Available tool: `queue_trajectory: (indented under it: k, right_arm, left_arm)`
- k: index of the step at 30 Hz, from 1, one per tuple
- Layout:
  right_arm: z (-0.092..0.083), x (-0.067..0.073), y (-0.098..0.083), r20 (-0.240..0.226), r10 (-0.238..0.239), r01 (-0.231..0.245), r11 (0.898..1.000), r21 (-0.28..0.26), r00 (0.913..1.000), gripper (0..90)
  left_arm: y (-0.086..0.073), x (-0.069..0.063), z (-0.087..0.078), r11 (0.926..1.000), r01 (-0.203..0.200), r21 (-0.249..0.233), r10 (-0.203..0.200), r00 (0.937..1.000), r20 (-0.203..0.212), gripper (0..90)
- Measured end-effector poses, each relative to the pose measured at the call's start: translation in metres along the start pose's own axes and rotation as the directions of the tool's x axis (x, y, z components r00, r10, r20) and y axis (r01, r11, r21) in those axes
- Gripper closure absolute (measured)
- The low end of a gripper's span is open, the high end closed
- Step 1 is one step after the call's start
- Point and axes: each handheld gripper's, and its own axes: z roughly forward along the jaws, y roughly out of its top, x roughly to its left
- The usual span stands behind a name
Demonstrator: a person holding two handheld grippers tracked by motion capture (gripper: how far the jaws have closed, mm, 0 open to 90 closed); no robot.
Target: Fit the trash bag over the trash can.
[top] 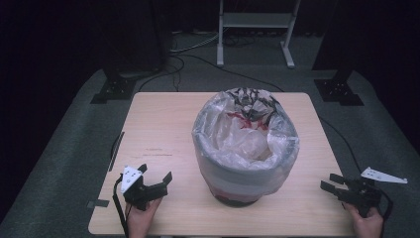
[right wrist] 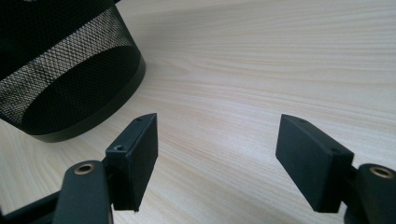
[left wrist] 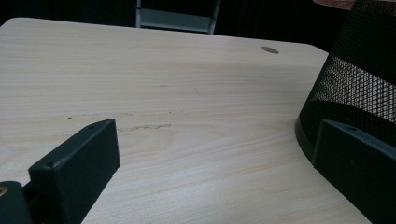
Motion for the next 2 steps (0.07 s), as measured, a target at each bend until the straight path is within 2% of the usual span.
queue_trajectory:
  k: [2]
  right_arm:
    - [0.0001,0.0029,-0.0002,-0.002,-0.006,0.006,1.0,-0.004,1.0,29.0]
  left_arm:
    - [0.0007,-0.0009,-0.0003,1.0,-0.004,-0.002,0.004,1.0,0.0,0.0]
